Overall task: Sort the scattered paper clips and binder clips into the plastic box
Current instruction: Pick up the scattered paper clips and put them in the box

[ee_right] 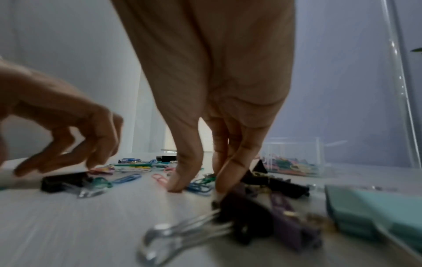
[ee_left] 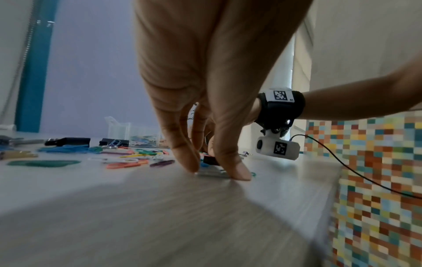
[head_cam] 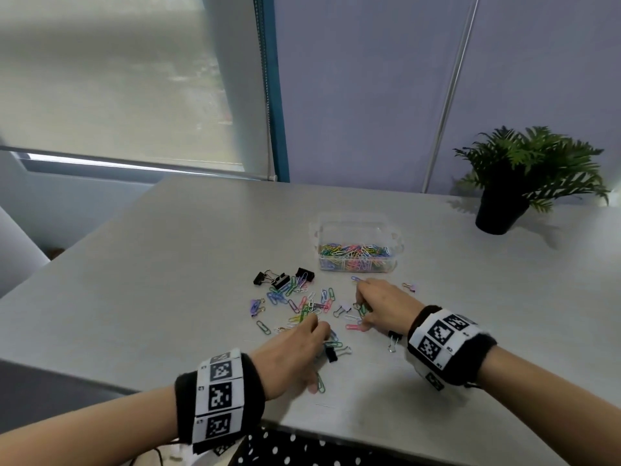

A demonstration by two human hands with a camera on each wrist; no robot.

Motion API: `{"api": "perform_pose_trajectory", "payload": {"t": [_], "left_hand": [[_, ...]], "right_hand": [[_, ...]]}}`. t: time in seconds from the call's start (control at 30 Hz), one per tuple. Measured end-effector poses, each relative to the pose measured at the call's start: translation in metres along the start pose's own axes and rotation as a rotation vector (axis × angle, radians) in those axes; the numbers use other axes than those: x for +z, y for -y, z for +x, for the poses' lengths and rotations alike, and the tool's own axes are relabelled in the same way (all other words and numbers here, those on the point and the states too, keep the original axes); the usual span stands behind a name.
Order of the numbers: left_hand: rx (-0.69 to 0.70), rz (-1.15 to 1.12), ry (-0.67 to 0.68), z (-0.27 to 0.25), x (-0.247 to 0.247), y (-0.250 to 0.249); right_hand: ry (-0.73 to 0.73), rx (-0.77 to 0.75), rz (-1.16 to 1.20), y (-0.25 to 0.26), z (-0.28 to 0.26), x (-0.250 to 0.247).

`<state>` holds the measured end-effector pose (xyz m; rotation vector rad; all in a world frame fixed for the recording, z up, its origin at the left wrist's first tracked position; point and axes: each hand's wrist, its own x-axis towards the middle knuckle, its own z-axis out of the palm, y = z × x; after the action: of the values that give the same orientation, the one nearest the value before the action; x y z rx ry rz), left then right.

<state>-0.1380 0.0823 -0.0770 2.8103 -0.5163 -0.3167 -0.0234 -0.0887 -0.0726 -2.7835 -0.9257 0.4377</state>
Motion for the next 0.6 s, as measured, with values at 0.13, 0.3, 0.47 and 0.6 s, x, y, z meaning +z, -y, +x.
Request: {"api": "perform_pose_trajectory", "payload": {"t": [0.13,0.3,0.47,0.6], "left_hand": [[-0.001,0.112,0.011,0.019,-0.006,-0.003],[-0.019,0.122,0.074,0.048,-0.017,-0.007],[0.086,0.046,0.127,0.057,-0.034,0.001],[0.121,0.064,0.139,0.056,-0.036,0.007]], "right_hand": [[-0.009,-0.066,0.046,0.001,-0.001,0.002],[-0.069,-0.085,0.063,-0.002,-0.006,0.003],[-0.045,-0.044,0.16,-0.002,-0.009,0.001],[-0.064,-0.05,0.122,0.004,-0.005,0.004]]}}
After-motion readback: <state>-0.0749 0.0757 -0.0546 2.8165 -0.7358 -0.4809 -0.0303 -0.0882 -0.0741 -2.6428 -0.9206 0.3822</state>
